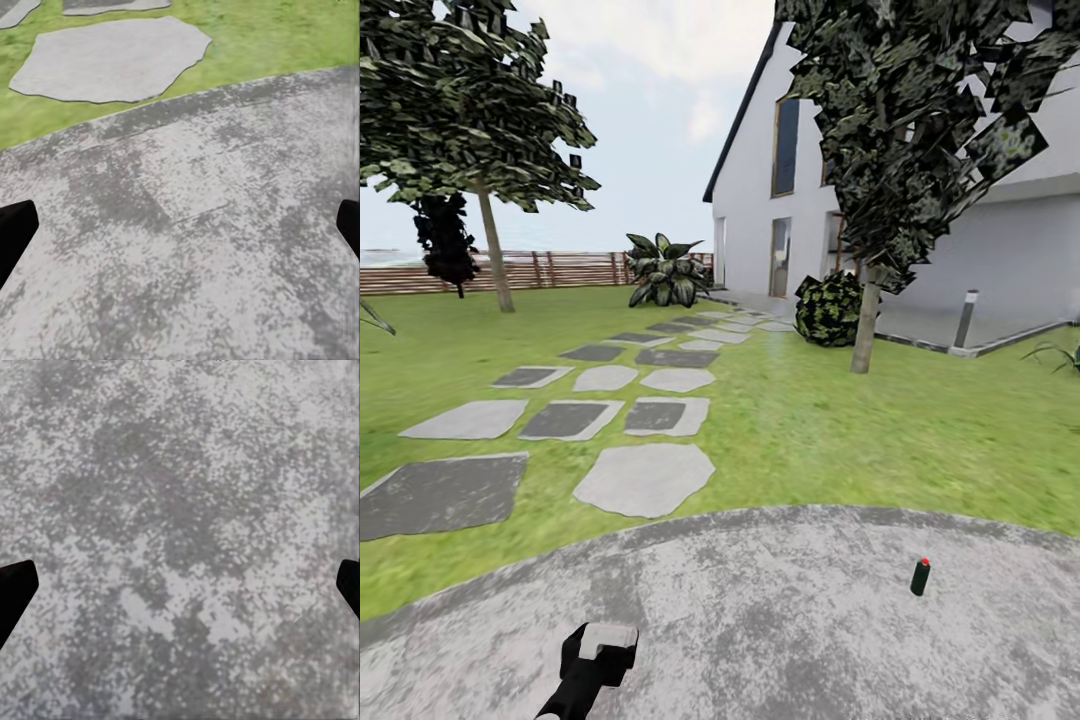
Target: Pick up the pesticide atomizer in the garden and spray insectifuge to fully cover both potted plants in the garden.
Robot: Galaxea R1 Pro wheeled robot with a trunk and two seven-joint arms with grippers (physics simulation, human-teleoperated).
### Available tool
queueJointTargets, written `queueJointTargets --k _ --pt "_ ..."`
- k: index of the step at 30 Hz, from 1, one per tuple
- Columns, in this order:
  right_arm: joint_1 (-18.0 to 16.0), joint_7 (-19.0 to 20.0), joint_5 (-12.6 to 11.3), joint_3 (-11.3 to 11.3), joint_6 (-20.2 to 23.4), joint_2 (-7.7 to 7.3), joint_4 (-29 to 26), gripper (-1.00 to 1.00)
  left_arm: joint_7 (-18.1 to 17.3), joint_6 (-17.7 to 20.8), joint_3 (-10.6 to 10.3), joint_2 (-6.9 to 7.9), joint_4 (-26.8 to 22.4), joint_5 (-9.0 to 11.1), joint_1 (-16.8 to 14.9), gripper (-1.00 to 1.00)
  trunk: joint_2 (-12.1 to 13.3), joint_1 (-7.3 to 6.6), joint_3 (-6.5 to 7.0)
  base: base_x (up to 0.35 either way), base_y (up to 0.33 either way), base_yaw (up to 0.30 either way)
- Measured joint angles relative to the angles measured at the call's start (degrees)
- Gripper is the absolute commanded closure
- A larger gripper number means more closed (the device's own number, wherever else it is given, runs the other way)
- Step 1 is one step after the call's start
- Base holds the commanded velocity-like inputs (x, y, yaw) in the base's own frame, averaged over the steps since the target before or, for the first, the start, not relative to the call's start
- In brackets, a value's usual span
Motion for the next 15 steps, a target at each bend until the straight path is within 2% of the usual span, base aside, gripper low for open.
queueJointTargets --k 8,15 --pt "0.0 0.01 0.0 0.0 0.01 0.0 0.0 -1.0 0.0 0.0 0.0 0.0 0.0 -0.03 0.0 -1.0 0.0 0.0 0.18 0.101 -0.29 -0.256" --pt "0.0 -0.03 0.0 0.0 0.0 0.0 0.0 -1.0 0.0 0.0 0.0 0.0 0.0 -0.05 0.0 -1.0 0.0 0.0 0.22 0.102 -0.294 -0.041"
